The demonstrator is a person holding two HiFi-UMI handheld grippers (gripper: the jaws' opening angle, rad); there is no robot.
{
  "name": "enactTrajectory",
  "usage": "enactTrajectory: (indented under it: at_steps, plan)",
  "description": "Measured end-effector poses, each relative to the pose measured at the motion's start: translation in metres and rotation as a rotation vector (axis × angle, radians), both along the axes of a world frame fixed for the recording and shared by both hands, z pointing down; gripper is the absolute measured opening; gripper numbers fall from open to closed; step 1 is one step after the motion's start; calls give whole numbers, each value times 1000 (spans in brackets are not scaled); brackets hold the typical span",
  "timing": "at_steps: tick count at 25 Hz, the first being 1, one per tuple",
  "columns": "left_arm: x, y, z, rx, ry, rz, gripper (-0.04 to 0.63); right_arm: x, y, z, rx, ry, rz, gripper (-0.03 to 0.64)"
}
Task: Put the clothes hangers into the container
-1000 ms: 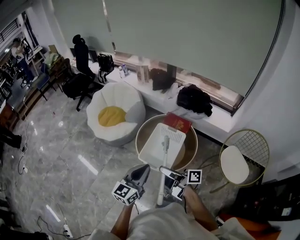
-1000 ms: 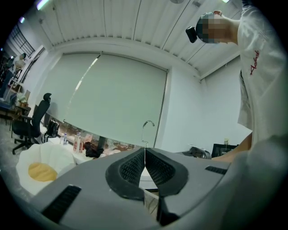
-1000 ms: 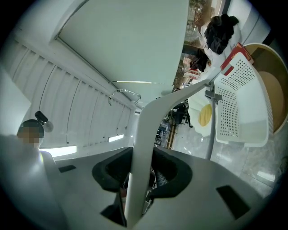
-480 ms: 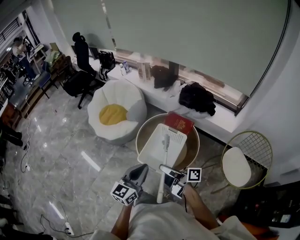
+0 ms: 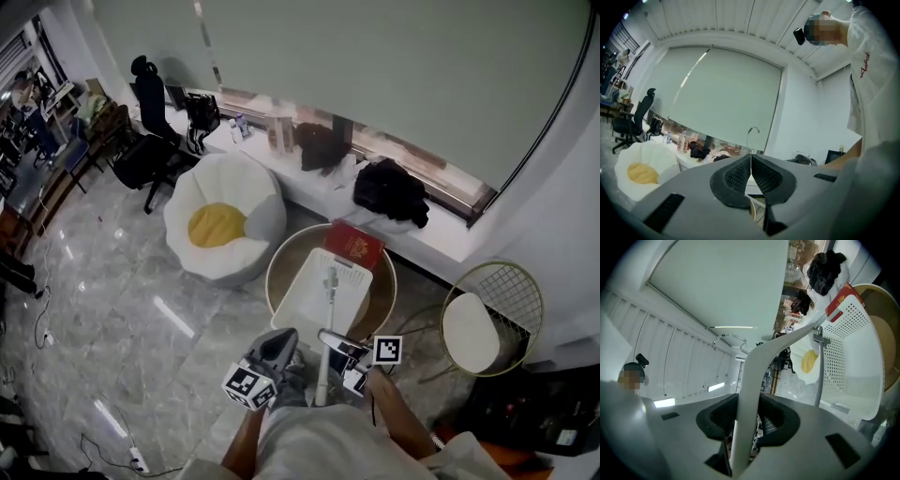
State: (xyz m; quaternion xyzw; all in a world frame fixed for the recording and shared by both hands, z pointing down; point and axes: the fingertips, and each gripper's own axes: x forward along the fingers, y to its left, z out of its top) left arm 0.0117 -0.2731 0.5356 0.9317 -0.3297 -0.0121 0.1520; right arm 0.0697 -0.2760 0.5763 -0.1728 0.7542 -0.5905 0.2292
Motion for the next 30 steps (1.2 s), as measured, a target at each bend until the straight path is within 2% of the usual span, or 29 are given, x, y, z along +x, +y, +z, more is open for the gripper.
enactTrajectory:
  at_steps: [7,25,30]
  plan:
    - [-11,-29,10,-28,0,17,29,-6,-21,23,-52,5,19,147]
    - [-19,-60,77,-214,-3,53,29,-31,-47,97,-187,8,-23,147]
    - [-21,-66,90,-250,-3,44,29,-29,-50,125,-262,15,-26,147]
